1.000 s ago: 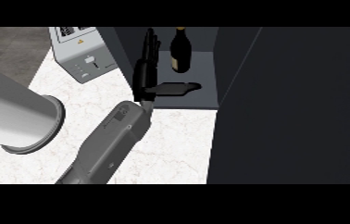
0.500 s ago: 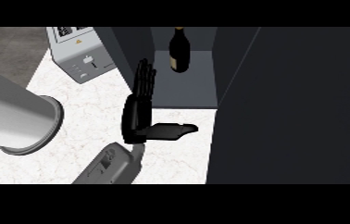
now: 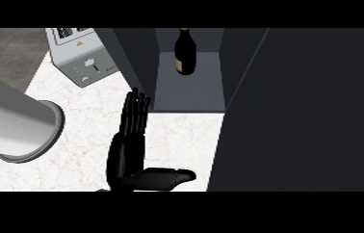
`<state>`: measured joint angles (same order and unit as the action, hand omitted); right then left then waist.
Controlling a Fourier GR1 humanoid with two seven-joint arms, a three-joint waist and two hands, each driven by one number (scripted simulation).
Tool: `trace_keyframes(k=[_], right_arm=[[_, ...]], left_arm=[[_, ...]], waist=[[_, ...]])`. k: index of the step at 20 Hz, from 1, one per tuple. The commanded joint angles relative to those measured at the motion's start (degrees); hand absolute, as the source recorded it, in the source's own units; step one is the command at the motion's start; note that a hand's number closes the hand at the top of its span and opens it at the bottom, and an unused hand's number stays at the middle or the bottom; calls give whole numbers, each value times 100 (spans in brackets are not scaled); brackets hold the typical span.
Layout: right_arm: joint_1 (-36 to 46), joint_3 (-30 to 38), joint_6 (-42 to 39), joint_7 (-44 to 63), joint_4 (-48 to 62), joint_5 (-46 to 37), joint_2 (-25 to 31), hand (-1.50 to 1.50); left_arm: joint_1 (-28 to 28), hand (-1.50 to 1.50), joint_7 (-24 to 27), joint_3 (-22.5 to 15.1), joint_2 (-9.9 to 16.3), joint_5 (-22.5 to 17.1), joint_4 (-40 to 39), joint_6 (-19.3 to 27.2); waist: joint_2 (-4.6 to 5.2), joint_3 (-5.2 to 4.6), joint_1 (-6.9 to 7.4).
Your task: Pick up the wine, place it into the cabinet and close the cabinet
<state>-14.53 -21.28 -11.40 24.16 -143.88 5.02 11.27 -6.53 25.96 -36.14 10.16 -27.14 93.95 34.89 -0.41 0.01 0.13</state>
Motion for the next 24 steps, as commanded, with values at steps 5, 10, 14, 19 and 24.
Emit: trace_keyframes(k=[5, 10, 14, 19, 24], right_arm=[[-284, -997, -649, 606, -953, 764, 467, 150], [-197, -1935, -559, 762, -1153, 75, 320, 150], [558, -2517, -136, 1283, -825, -375, -274, 150], [880, -2914, 195, 1766, -478, -356, -732, 150], [1693, -3017, 720, 1803, 211, -415, -1097, 150]], left_arm=[[1015, -150, 168, -22, 639, 104, 1003, -81], [1657, -150, 113, 407, 1447, -164, 1645, -496], [1995, -150, 212, 551, 1610, -304, 1899, -701], [2541, -150, 451, 1177, 1992, -667, 2170, -1082], [2942, -150, 531, 1616, 2223, -1113, 2257, -1576]], waist=[[10, -3, 35], [-17, -12, 27], [-12, -27, 73], [-25, -34, 118], [-14, -38, 204]])
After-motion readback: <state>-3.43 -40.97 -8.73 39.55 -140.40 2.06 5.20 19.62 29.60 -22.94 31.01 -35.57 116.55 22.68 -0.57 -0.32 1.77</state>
